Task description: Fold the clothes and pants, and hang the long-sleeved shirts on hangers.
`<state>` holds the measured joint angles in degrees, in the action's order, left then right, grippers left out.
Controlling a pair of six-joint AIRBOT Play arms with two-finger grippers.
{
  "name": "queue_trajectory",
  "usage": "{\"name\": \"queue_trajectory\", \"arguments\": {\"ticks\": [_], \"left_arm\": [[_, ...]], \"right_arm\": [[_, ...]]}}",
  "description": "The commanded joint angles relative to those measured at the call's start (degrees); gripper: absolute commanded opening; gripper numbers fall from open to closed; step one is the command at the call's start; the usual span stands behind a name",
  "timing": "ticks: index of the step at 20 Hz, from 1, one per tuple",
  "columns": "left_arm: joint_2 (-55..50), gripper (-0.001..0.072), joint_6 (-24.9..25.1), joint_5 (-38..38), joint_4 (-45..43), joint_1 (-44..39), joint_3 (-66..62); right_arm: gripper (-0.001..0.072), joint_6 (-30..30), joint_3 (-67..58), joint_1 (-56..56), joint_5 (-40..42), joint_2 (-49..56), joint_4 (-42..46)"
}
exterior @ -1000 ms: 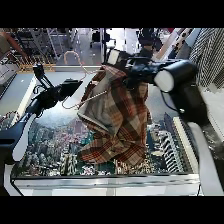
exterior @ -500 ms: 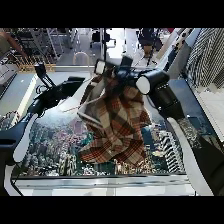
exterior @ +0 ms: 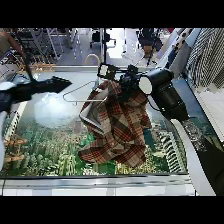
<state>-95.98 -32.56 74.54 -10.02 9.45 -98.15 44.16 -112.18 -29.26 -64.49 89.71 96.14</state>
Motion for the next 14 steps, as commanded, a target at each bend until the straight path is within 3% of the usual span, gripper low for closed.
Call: {"name": "queue_trajectory", "arguments": {"ticks": [1, 3, 5, 7, 8, 11, 14], "left_arm": [[9.1, 0.0609, -31.3, -1.9, -23.2, 2.4, 0.0], [10.8, 0.0610, -46.3, 5.9, -30.4, 0.4, 0.0], [10.5, 0.0611, -49.8, 10.3, -31.2, -3.1, 1.9], [10.4, 0.0616, -51.0, 6.9, -25.9, -6.5, 7.0], [10.0, 0.0666, -51.0, 4.1, -21.5, -8.3, 9.8], [6.2, 0.0715, -50.6, -2.4, -14.2, -13.9, 13.0], [1.2, 0.0715, -45.4, -8.6, -2.0, -18.7, 13.0]], "right_arm": [[0.0024, 17.5, -0.2, 0.0, -2.8, -0.1, 12.7], [0.0024, 24.7, -1.1, 0.0, -4.3, -0.6, 16.8], [0.0024, 29.5, -2.2, 0.0, -4.9, -1.9, 17.7], [0.0024, 30.0, -2.3, -0.1, -5.1, -4.0, 17.7], [0.0024, 30.0, -2.3, -0.1, -5.1, -5.1, 17.4], [0.0025, 30.0, -2.3, -0.1, -5.2, -7.7, 16.6], [0.0025, 29.9, -2.3, -0.1, -6.2, -9.6, 16.1]]}}
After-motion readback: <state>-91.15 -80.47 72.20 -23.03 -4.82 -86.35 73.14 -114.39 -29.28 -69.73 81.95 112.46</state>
